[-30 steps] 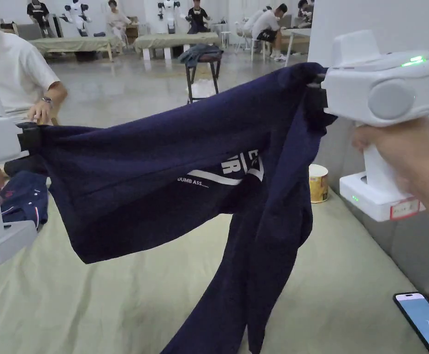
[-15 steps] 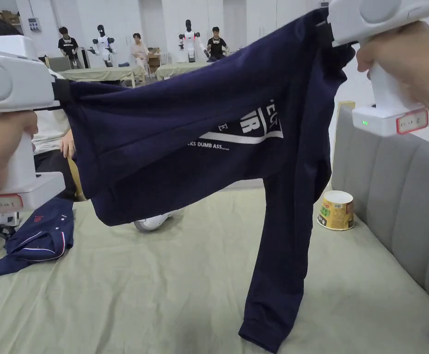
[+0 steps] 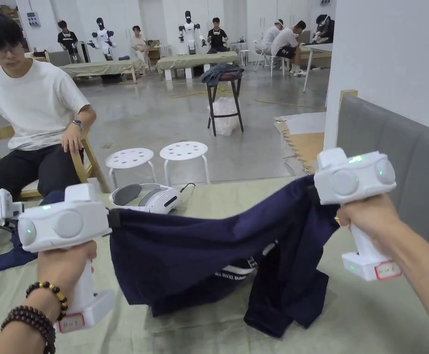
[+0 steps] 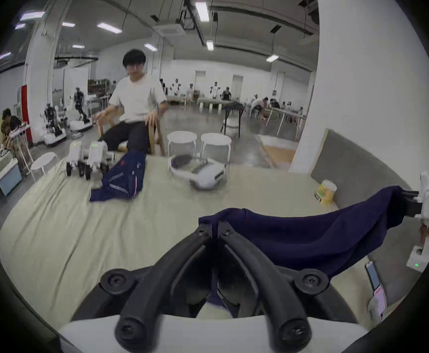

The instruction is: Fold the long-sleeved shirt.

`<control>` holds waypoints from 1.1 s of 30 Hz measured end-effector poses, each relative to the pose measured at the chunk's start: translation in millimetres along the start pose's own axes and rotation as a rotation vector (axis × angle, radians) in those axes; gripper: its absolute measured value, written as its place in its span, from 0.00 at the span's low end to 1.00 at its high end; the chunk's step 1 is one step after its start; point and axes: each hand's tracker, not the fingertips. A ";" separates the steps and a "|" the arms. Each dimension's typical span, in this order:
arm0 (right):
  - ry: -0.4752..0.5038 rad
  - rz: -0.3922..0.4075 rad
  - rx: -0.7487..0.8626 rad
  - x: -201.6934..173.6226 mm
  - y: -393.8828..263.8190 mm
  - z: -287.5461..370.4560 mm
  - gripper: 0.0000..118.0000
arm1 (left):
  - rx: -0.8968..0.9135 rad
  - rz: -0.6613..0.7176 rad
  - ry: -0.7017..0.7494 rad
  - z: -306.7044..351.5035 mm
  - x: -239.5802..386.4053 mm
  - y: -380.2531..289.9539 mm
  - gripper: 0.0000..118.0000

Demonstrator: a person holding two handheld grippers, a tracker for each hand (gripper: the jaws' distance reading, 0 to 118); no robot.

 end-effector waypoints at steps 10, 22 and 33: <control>0.026 0.035 0.031 0.2 -60.8 46.5 0.05 | 0.033 -0.020 -0.021 55.5 -5.4 -49.9 0.05; 0.105 0.073 -0.395 -15.1 -303.1 100.3 0.05 | -0.409 -0.012 0.031 101.2 -38.7 -269.4 0.05; 0.167 -0.021 -0.252 -6.9 -281.6 145.0 1.00 | -0.255 0.101 -0.081 130.1 -56.0 -241.5 0.85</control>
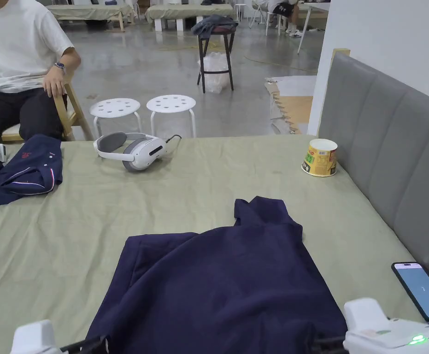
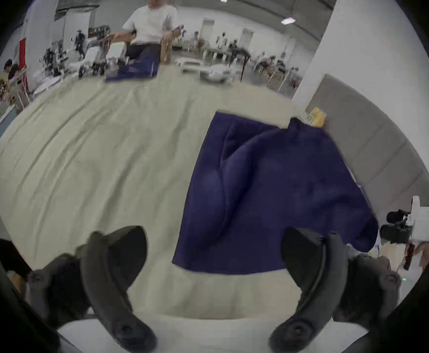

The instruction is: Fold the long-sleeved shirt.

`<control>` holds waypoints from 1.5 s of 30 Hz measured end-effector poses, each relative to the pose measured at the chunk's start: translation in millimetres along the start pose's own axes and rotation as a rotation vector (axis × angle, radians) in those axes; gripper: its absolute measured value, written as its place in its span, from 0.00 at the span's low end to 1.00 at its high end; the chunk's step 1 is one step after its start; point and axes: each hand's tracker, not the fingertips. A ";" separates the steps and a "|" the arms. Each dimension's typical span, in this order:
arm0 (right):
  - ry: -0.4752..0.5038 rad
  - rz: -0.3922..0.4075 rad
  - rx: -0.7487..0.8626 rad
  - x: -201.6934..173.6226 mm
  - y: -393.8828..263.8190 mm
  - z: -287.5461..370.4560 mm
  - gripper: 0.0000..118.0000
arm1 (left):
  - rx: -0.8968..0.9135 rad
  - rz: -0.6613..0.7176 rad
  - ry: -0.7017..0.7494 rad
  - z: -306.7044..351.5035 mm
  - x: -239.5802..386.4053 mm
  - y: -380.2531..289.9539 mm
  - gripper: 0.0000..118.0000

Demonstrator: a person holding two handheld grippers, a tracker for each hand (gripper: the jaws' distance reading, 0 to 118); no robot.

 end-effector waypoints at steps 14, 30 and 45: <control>0.036 -0.073 0.029 1.9 15.4 14.7 0.00 | 0.059 -0.133 0.032 -32.2 52.5 89.4 0.87; 0.008 -0.147 -0.071 27.4 12.1 -25.7 0.00 | -0.278 -0.169 0.123 -289.9 52.9 167.5 0.72; -0.011 -0.138 0.036 56.8 52.5 -22.7 0.00 | -0.067 -0.160 -0.032 -185.7 63.8 201.0 0.13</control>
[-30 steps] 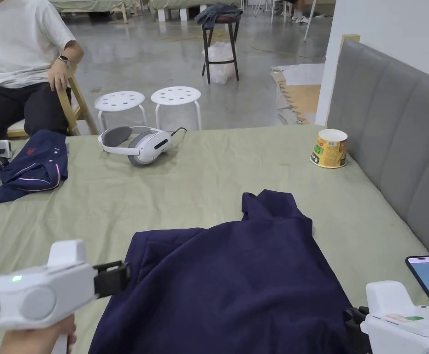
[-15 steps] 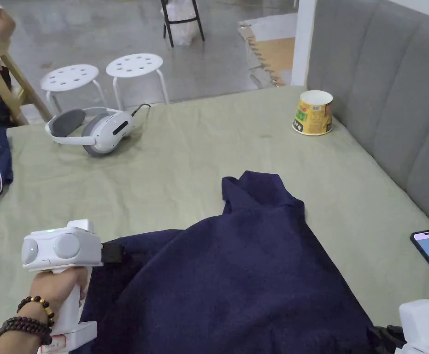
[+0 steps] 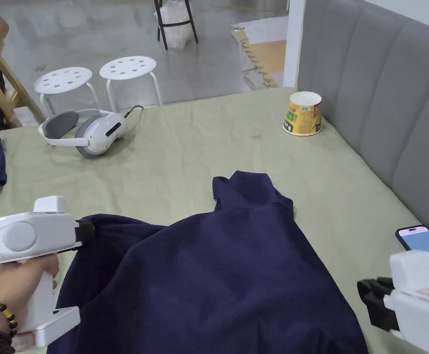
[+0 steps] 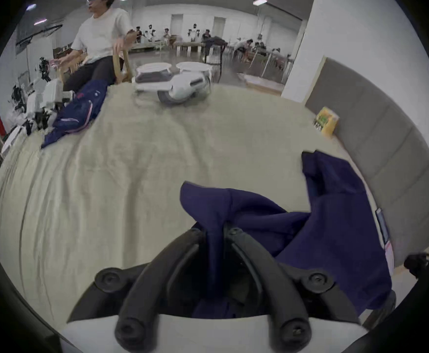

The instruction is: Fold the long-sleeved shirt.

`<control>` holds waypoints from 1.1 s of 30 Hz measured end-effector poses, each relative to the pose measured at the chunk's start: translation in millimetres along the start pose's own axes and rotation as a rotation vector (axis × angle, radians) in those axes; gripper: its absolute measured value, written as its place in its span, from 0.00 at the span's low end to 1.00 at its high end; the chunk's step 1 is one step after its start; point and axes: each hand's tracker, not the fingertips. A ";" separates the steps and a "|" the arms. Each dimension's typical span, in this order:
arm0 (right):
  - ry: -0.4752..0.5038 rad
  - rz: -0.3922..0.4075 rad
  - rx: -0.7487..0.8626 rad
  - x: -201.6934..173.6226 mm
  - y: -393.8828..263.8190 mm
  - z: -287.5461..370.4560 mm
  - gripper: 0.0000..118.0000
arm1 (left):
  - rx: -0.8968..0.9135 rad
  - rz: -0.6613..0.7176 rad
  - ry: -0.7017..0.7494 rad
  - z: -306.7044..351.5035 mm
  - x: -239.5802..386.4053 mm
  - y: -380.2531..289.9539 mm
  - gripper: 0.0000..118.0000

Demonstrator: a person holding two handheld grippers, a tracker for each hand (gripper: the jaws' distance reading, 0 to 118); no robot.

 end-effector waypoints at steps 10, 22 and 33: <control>-0.029 0.097 -0.159 12.0 121.2 -165.4 0.82 | 0.140 0.014 -0.016 81.0 -9.5 3.3 0.13; 0.070 0.282 -0.409 -74.1 105.7 -276.3 0.67 | 0.132 0.023 0.000 97.3 -17.5 -8.3 0.13; 0.064 0.158 -0.152 -43.8 147.4 -175.5 0.10 | 0.173 0.019 -0.014 130.3 -16.7 -1.8 0.13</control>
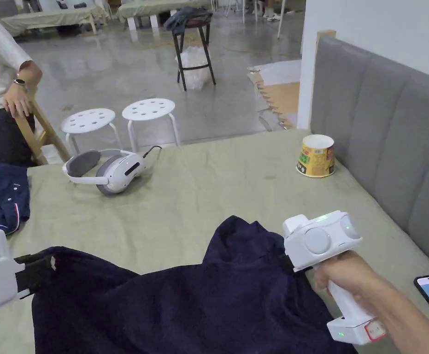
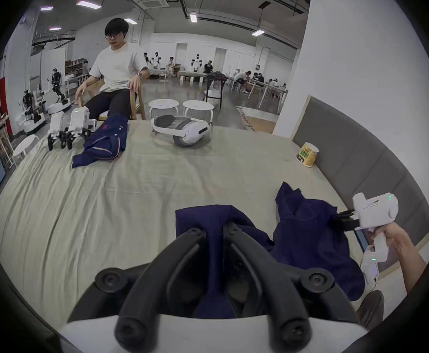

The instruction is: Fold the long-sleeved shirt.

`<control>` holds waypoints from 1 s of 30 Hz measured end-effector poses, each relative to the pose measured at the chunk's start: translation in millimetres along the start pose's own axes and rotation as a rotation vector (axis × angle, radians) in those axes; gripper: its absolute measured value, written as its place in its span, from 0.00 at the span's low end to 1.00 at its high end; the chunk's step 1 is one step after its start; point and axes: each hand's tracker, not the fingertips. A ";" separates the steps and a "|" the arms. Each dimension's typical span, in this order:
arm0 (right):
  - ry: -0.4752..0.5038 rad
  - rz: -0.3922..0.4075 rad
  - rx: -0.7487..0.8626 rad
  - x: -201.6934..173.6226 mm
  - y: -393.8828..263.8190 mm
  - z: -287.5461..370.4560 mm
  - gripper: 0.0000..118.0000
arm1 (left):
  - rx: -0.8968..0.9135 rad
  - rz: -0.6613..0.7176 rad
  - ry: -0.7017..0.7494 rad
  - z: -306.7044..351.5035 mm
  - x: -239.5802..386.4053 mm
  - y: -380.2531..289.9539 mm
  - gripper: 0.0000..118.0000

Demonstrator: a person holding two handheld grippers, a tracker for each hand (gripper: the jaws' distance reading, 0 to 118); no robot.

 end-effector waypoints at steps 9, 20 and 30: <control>-0.105 0.085 0.463 25.5 78.4 223.9 0.10 | 0.237 0.002 -0.043 77.5 11.8 104.9 0.13; -0.357 0.068 0.759 30.4 279.0 393.3 0.10 | 0.450 0.045 0.012 143.6 36.9 329.2 0.13; -0.357 -0.050 0.826 33.6 342.7 418.6 0.10 | 0.517 0.053 0.078 141.8 58.7 399.7 0.13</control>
